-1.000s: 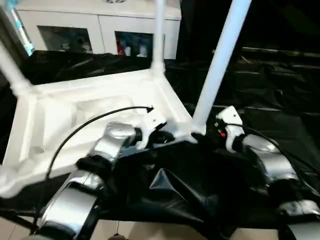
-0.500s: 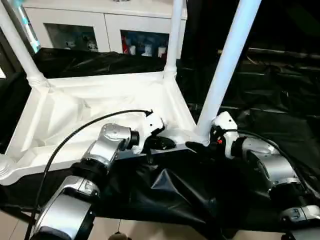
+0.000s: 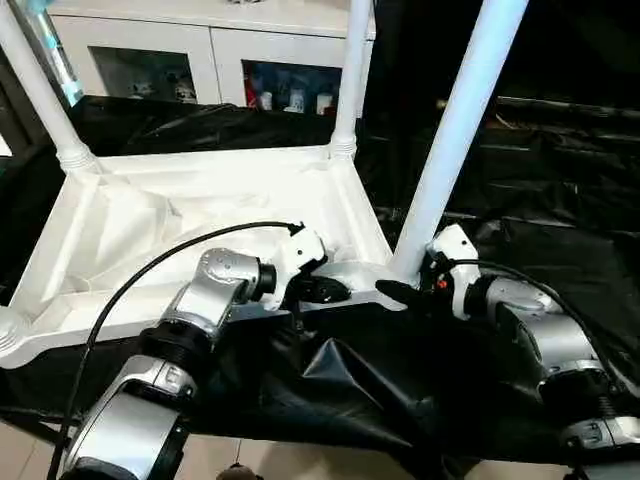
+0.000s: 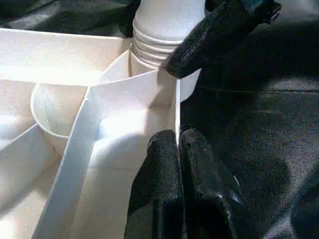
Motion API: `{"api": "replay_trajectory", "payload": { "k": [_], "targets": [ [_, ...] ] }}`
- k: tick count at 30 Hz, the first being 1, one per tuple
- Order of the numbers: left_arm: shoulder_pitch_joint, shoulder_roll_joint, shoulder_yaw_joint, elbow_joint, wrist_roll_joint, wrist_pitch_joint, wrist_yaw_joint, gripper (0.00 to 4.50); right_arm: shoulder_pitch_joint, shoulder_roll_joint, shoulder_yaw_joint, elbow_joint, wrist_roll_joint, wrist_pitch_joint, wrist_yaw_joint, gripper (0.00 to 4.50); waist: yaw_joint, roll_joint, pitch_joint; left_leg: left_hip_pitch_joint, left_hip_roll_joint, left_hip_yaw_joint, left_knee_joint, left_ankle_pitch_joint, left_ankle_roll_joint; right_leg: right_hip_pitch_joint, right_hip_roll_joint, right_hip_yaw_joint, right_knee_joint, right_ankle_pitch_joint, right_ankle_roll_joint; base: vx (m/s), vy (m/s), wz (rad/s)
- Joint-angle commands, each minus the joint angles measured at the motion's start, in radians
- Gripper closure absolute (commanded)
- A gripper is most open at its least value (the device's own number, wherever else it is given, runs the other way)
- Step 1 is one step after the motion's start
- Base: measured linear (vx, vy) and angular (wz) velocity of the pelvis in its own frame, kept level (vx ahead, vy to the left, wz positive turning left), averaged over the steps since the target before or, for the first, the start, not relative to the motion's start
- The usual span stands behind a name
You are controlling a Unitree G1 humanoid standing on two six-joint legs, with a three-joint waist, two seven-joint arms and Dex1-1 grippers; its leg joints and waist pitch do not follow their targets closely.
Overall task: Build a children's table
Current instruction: Rotate leg to tighten
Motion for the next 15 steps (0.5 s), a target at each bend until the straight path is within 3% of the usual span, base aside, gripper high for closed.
{"api": "replay_trajectory", "payload": {
  "k": [1, 4, 5, 7, 11, 15],
  "targets": [
    [-0.015, -0.049, -0.002, 0.023, -0.002, 0.01, 0.073, 4.5, -0.02, 0.045, -0.016, 0.062, -0.023, -0.021, -0.128, 1.75, -0.005, -0.009, -0.063, 0.017, 0.008, 0.013, -0.051, -0.152, 0.074, 0.049, -0.034, 0.022, -0.058, -0.013, -0.263, 0.0, 0.0, 0.0],
    [-0.039, -0.08, -0.001, 0.068, 0.032, 0.024, 0.186, 4.5, -0.035, 0.1, -0.048, 0.123, -0.034, -0.024, -0.263, 1.78, -0.012, -0.016, -0.059, 0.02, 0.006, 0.011, -0.058, -0.217, 0.031, 0.05, -0.034, 0.021, -0.07, -0.129, -0.237, 0.0, 0.0, 0.0],
    [-0.063, -0.121, 0.007, 0.108, 0.052, 0.047, 0.296, 4.5, -0.053, 0.163, -0.079, 0.169, -0.035, -0.017, -0.399, 1.78, -0.015, -0.013, -0.057, 0.021, 0.007, 0.012, -0.06, -0.226, 0.025, 0.045, -0.035, 0.024, -0.072, -0.14, -0.229, 0.0, 0.0, 0.0],
    [-0.086, -0.159, 0.01, 0.138, 0.067, 0.071, 0.387, 4.5, -0.074, 0.219, -0.098, 0.208, -0.038, -0.017, -0.506, 1.78, -0.019, -0.011, -0.058, 0.026, 0.007, 0.009, -0.063, -0.252, 0.007, 0.043, -0.035, 0.024, -0.076, -0.177, -0.217, 0.0, 0.0, 0.0],
    [-0.116, -0.223, 0.005, 0.17, 0.082, 0.091, 0.485, 4.5, -0.123, 0.305, -0.123, 0.278, -0.035, -0.008, -0.665, 1.78, -0.019, -0.008, -0.06, 0.025, 0.004, 0.008, -0.064, -0.254, -0.005, 0.042, -0.034, 0.025, -0.078, -0.171, -0.2, 0.0, 0.0, 0.0],
    [-0.133, -0.259, -0.024, 0.189, 0.102, 0.082, 0.501, 4.5, -0.166, 0.365, -0.108, 0.322, -0.045, -0.049, -0.682, 1.78, -0.018, -0.005, -0.064, 0.019, 0.002, 0.007, -0.062, -0.216, 0.008, 0.048, -0.031, 0.023, -0.071, -0.077, -0.199, 0.0, 0.0, 0.0]
  ]
}}
